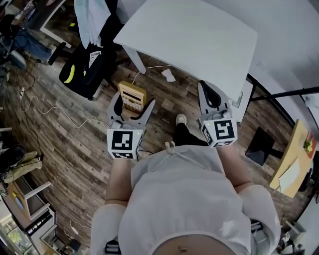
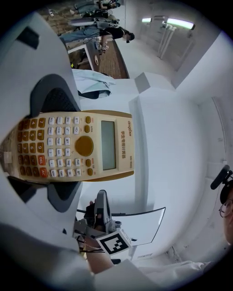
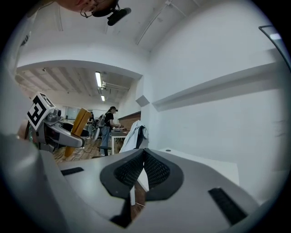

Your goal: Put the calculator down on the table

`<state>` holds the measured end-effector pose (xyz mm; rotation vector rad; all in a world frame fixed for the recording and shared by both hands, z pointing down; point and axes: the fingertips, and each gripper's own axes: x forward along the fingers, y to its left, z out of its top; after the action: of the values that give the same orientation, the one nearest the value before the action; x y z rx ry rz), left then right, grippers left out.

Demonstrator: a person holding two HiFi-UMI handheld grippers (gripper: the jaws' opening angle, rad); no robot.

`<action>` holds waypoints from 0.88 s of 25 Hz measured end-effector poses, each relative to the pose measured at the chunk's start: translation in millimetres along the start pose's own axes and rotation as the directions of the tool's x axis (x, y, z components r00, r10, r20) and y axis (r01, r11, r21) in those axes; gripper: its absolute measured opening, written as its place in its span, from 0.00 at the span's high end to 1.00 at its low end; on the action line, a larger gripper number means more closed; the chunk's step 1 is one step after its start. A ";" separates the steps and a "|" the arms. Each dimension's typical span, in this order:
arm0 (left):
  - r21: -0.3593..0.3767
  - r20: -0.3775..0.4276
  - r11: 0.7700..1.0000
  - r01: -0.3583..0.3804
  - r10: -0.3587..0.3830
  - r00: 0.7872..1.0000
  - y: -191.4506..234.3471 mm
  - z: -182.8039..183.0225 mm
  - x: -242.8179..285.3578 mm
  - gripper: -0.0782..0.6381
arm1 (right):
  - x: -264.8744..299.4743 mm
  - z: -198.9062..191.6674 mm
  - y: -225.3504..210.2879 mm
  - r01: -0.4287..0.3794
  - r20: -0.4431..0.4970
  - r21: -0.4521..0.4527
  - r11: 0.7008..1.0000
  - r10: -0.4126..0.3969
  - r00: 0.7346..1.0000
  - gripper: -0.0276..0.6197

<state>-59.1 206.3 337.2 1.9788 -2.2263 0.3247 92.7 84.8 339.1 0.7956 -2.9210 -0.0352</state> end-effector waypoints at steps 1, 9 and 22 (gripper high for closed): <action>0.004 -0.003 1.000 0.000 0.000 1.000 0.3 4.1 16.7 0.30 | 11.4 -1.0 -13.4 -0.003 -0.005 0.006 1.000 0.003 1.000 0.95; 0.004 -0.017 1.000 0.012 -0.012 1.000 7.9 31.1 143.6 0.30 | 94.5 -7.4 -111.5 0.011 -0.032 0.027 1.000 -0.010 0.999 0.95; 0.010 -0.111 0.994 0.111 -0.109 0.988 25.6 30.0 283.5 0.29 | 183.8 -23.7 -183.4 0.044 -0.090 0.046 0.998 -0.040 0.995 0.95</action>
<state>-118.0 -70.8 377.4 2.0301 -2.0454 0.4288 30.6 -166.2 372.2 0.8431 -2.8313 0.0651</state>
